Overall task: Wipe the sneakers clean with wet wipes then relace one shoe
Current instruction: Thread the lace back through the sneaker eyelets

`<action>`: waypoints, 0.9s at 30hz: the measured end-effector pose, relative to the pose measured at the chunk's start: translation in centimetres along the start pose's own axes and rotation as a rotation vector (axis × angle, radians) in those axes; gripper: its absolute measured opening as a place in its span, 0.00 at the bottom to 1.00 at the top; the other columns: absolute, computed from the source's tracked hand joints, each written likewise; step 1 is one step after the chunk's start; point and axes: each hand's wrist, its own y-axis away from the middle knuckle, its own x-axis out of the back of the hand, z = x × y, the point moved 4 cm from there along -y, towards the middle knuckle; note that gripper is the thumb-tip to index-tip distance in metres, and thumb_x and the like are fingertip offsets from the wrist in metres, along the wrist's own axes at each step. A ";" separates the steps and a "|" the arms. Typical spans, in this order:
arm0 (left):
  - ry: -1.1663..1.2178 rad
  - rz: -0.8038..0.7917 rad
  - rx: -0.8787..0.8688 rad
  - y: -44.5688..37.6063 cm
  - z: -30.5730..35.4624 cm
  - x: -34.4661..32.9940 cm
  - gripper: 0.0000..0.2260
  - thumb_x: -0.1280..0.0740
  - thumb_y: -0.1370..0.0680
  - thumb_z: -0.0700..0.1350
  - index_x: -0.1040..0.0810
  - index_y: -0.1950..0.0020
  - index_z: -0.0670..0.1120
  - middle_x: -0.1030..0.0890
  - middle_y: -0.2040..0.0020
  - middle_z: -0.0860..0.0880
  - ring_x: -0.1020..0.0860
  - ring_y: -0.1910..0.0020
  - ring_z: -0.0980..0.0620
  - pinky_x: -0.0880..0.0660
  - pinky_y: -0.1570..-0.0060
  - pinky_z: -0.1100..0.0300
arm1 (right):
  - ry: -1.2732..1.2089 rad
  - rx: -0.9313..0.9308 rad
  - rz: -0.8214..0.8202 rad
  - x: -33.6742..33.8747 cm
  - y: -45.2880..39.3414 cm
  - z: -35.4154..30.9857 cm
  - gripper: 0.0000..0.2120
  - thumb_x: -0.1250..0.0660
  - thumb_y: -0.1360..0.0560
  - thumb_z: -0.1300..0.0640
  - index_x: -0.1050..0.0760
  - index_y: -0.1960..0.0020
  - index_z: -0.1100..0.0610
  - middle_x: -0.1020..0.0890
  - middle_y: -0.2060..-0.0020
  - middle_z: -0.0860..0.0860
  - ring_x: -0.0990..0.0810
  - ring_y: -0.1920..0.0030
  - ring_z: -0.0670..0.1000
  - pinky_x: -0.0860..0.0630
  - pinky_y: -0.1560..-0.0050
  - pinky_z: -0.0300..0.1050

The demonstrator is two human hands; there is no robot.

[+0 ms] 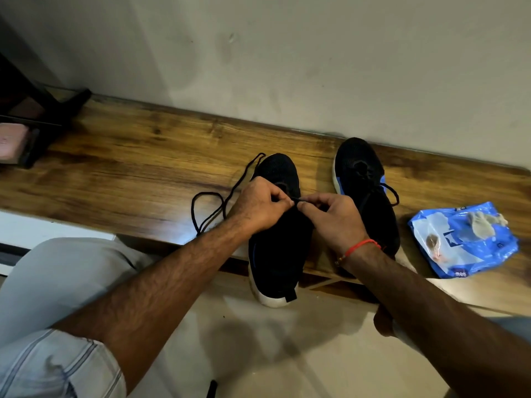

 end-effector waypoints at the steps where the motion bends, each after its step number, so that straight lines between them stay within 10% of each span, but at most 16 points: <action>1: -0.004 -0.023 0.009 -0.1 0.0 0.0 0.04 0.26 0.23 0.45 0.12 0.53 0.46 0.21 0.60 0.58 0.22 0.56 0.61 0.35 0.65 0.78 | 0.005 0.006 0.014 -0.1 0.0 0.0 0.04 0.29 0.25 0.54 0.15 0.53 0.51 0.14 0.59 0.47 0.16 0.54 0.47 0.18 0.47 0.52; 27: 0.003 0.083 0.102 -0.4 -1.1 -0.8 0.05 0.25 0.25 0.49 0.16 0.61 0.57 0.27 0.44 0.52 0.28 0.36 0.48 0.29 0.35 0.47 | 0.200 0.200 -0.017 -0.1 1.6 -1.8 0.09 0.31 0.23 0.54 0.18 0.44 0.49 0.18 0.55 0.40 0.21 0.51 0.40 0.25 0.49 0.34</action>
